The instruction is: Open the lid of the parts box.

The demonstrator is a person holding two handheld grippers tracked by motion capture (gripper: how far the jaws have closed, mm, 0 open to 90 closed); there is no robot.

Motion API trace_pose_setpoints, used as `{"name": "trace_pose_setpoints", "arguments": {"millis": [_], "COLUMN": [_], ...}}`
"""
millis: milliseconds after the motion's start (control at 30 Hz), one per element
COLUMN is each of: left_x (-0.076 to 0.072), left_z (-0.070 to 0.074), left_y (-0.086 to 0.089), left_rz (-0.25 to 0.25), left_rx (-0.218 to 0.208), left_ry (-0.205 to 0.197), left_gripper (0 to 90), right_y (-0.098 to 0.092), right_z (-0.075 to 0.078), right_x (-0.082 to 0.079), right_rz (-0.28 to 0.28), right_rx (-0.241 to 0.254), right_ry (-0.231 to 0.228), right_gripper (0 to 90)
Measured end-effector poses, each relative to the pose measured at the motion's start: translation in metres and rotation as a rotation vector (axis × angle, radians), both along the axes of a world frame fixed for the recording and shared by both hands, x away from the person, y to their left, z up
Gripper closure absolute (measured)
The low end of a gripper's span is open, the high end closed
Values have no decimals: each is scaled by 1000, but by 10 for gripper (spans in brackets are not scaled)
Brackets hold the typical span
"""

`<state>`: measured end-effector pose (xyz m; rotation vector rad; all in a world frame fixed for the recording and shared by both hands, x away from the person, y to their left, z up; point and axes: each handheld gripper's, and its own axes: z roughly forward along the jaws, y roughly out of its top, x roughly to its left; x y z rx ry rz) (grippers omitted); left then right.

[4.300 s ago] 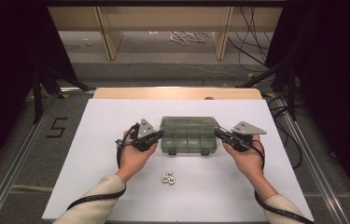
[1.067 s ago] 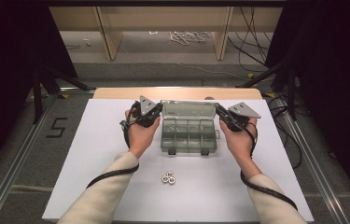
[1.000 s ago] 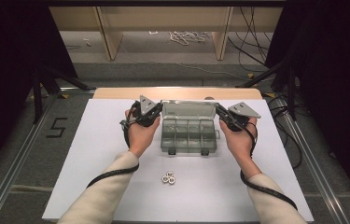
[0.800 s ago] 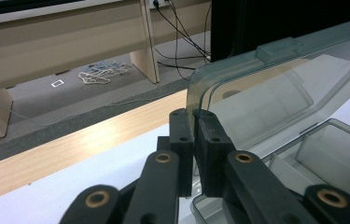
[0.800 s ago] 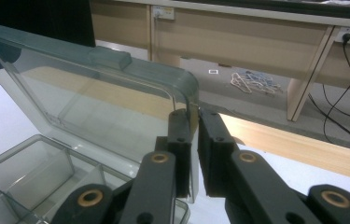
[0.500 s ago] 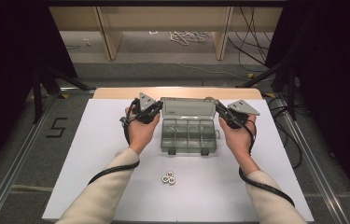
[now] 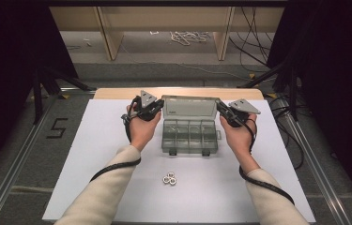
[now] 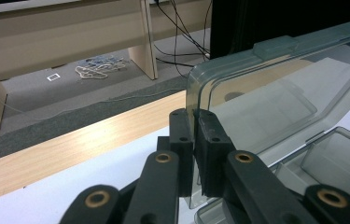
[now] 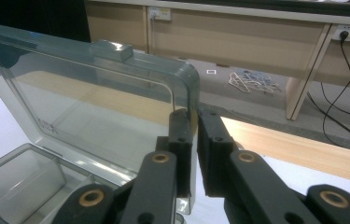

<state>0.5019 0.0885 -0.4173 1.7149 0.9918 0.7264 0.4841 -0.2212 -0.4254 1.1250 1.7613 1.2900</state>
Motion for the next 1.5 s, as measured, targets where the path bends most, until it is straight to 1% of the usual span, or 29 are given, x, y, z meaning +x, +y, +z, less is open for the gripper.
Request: {"name": "trace_pose_setpoints", "arguments": {"millis": [33,67,167,233,267,333,433,467,567,600,633,733,767,800,900,967,1067,1133,1167,1267,1333,1500], "left_x": [1,1,3,3,4,6,7,7,9,10,10,12,12,13,13,14,15,16,16,17,18,19], "left_z": [0,0,0,0,0,0,0,0,-1,-1,-1,-1,-1,-1,-1,-1,-2,-2,-2,-3,-3,-3], "left_y": [0,0,0,-1,0,-1,-1,-1,-1,-1,-2,-2,-2,-2,-3,-3,-2,-3,-3,-3,-3,-3], "left_rz": [0,-2,-3,3,2,6,8,7,11,12,14,13,13,15,18,19,18,19,23,21,23,24], "left_rx": [-3,-3,1,-3,1,-4,1,2,-7,-6,-8,-6,-4,-8,-9,-9,-14,-20,-17,-23,-26,-19], "left_ry": [1,2,4,5,6,7,7,7,9,10,12,12,13,16,16,15,17,20,19,23,23,24], "left_gripper": [854,854,853,853,852,851,851,851,851,850,850,849,849,849,848,848,847,847,847,847,847,847], "right_y": [0,0,0,0,0,0,0,0,0,0,0,0,1,1,1,1,1,1,1,1,1,1], "right_z": [0,-1,-1,-1,0,-1,-2,-2,-2,-4,-4,-5,-5,-5,-5,-5,-5,-5,-5,-6,-5,-5], "right_x": [0,2,3,3,3,6,7,8,9,10,10,11,12,13,14,14,16,16,17,18,19,19], "right_rz": [0,2,-1,-2,2,-2,2,-4,-3,-1,-5,-1,-8,-10,-17,-6,-17,-13,-10,-17,-18,-15], "right_rx": [0,3,2,1,6,-3,3,-5,-8,-10,-16,-9,-3,-9,-7,-2,-7,-6,3,-5,0,-1], "right_ry": [0,-19,-12,-13,1,-10,-10,-8,-8,4,3,4,9,0,-1,17,-1,5,6,2,8,27], "right_gripper": [848,848,849,848,848,849,850,850,850,850,850,850,851,851,852,852,852,853,853,852,853,853]}}
